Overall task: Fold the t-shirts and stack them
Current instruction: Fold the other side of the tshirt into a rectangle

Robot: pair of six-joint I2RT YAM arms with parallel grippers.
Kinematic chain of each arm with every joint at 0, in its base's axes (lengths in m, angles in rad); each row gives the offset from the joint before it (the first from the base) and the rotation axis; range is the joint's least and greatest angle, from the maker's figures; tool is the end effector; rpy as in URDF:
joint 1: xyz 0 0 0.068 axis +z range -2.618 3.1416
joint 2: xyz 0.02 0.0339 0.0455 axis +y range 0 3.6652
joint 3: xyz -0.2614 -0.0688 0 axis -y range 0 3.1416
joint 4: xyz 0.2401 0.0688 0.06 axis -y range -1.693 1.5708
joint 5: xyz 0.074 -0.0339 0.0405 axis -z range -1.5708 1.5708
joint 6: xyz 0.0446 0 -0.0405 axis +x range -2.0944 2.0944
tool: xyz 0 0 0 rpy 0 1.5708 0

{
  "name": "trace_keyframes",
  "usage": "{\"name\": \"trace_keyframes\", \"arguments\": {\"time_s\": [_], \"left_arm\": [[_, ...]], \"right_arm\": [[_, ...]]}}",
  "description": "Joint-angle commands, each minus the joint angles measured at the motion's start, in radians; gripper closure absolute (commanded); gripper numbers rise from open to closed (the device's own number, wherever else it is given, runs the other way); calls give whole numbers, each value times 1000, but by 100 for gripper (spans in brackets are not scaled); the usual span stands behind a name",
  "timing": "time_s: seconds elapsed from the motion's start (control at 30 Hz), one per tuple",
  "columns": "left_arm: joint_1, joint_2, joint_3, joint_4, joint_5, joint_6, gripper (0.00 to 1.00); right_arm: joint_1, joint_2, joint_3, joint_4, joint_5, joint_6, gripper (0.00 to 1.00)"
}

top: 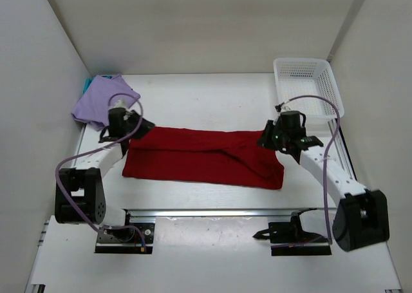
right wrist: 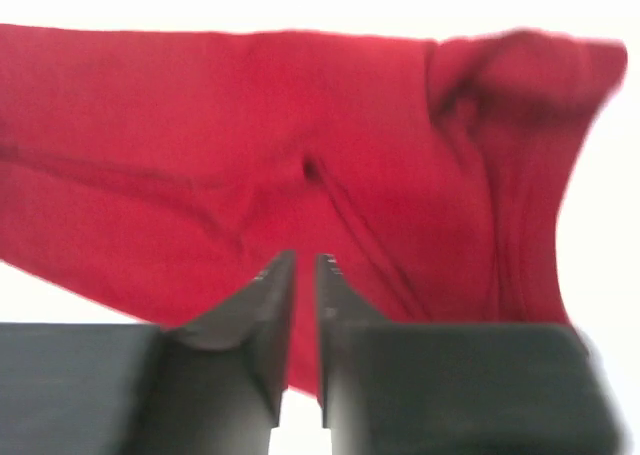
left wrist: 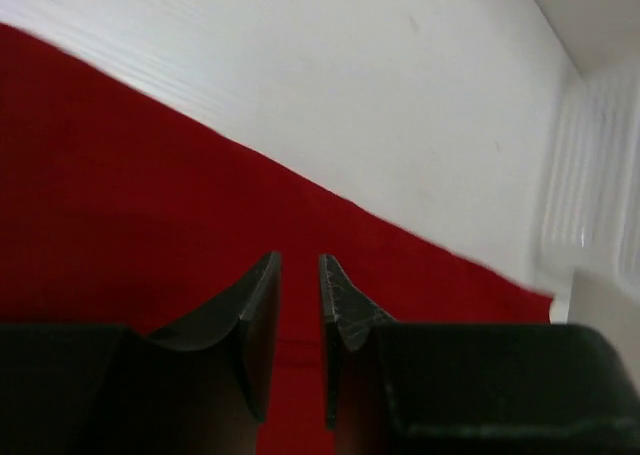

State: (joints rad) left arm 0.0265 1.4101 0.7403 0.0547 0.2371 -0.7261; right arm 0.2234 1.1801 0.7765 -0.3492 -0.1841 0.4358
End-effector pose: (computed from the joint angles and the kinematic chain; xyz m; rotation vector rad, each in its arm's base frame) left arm 0.2997 -0.0025 0.2018 -0.6940 2.1321 -0.6476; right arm 0.2428 0.0635 0.2355 0.1569 2.3663 0.5394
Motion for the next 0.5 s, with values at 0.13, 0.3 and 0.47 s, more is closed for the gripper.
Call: {"name": "trace_keyframes", "arguments": {"time_s": [0.13, 0.3, 0.47], "left_arm": [[-241, -23, -36, 63, -10, 13, 68], [-238, -54, -145, 122, 16, 2, 69], [-240, -56, -199, 165, 48, -16, 71]], "right_arm": [[36, 282, 179, 171, -41, -100, 64], [97, 401, 190, 176, -51, -89, 58], [119, 455, 202, 147, -29, -97, 69]]}}
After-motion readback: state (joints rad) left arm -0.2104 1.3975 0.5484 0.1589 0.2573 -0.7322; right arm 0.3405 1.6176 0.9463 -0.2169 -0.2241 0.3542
